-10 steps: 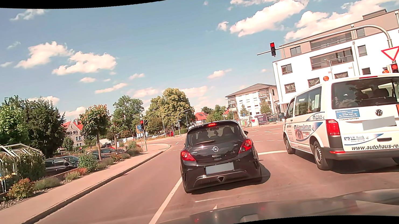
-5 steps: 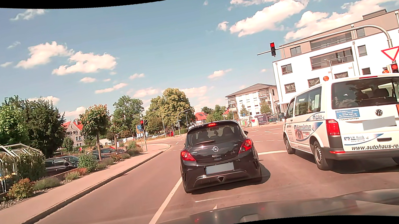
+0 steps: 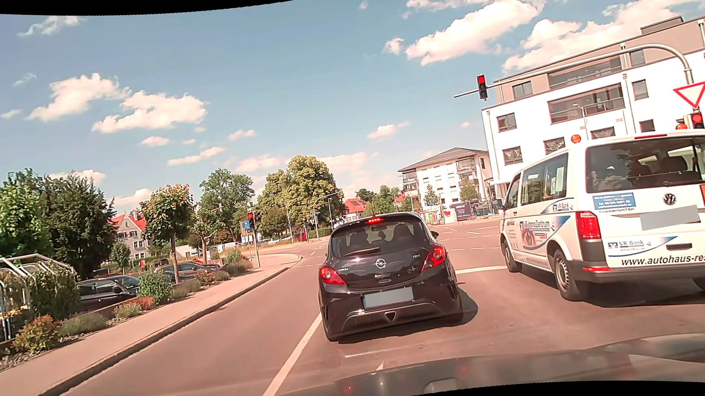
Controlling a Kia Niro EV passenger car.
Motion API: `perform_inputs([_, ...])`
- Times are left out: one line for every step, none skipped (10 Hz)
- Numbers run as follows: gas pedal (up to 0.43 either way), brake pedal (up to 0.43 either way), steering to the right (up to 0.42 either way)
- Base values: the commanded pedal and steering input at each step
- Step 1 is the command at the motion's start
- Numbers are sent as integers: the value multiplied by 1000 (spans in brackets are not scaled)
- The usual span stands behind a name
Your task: Follow the waypoints while adhering to traffic rules and regulations
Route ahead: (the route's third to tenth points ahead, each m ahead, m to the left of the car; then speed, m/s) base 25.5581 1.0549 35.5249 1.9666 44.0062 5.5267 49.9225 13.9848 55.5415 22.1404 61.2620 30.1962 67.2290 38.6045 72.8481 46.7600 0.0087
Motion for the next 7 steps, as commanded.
perform_inputs([0, 512, 12])
perform_inputs([0, 512, 12])
perform_inputs([0, 512, 12])
perform_inputs([0, 512, 12])
perform_inputs([0, 512, 12])
perform_inputs([0, 506, 12])
perform_inputs([0, 494, 12])
